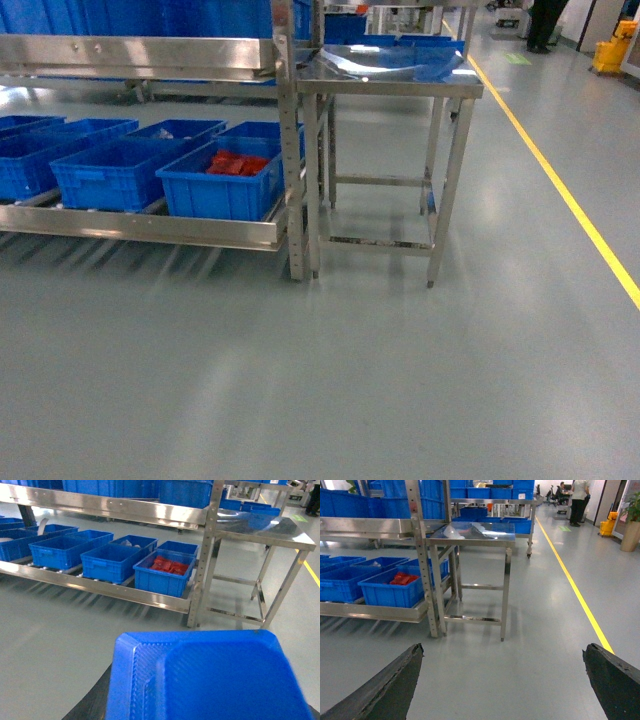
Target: Pick blue part to blue bin on bottom shelf
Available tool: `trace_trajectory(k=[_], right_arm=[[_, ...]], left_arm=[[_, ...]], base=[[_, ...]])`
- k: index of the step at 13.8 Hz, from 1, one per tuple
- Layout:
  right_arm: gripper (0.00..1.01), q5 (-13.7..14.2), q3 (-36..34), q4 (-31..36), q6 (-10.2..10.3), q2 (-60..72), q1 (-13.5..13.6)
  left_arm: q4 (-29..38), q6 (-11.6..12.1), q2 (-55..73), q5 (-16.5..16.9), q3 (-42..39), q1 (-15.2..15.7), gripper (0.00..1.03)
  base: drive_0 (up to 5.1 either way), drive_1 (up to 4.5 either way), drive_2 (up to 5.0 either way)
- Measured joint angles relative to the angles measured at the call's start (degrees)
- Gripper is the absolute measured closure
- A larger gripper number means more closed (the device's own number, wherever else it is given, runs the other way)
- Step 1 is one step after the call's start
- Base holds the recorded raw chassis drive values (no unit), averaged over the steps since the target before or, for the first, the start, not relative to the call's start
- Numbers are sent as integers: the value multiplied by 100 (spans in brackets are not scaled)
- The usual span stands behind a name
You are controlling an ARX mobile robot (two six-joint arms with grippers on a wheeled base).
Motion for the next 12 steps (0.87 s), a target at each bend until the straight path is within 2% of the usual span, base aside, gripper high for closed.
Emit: trace_trajectory(k=[12], right_arm=[[3, 0, 0, 11, 0, 0, 0]], left_arm=[[-2, 0, 0, 9, 0, 0, 60]], base=[[6, 407, -396]])
